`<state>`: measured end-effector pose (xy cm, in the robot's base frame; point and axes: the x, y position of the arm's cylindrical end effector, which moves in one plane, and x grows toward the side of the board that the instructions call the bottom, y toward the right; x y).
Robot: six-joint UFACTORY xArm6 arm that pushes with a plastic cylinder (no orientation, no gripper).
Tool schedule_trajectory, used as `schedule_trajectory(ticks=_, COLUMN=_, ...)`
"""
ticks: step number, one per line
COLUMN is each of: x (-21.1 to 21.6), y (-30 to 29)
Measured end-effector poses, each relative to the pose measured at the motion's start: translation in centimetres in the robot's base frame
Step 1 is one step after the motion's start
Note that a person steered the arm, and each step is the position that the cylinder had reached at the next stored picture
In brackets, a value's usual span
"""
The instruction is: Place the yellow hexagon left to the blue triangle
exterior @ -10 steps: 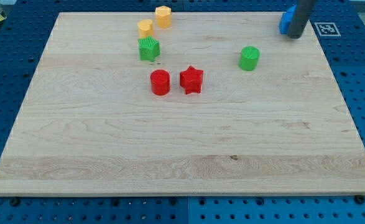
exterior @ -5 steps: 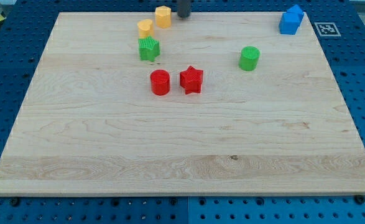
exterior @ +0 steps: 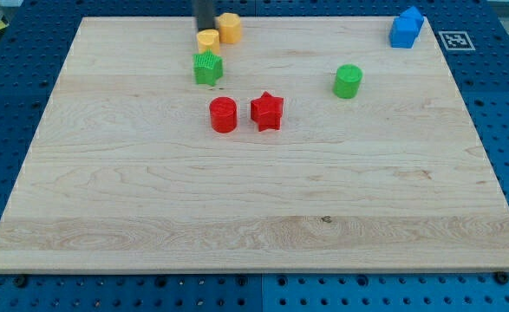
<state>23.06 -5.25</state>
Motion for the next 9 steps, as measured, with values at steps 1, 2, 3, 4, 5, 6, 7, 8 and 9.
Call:
schedule_trajectory(ticks=1, x=-0.8, y=8.2)
schedule_trajectory(ticks=2, x=-0.8, y=10.6)
schedule_trajectory(ticks=3, x=-0.8, y=8.8)
schedule_trajectory(ticks=4, x=-1.9, y=11.1)
schedule_trajectory(ticks=5, x=-2.3, y=16.6)
schedule_trajectory(ticks=6, x=-2.3, y=21.0)
schedule_trajectory(ticks=7, x=-2.3, y=22.2)
schedule_trajectory(ticks=8, x=-2.3, y=22.2)
schedule_trajectory(ticks=9, x=-2.3, y=23.2)
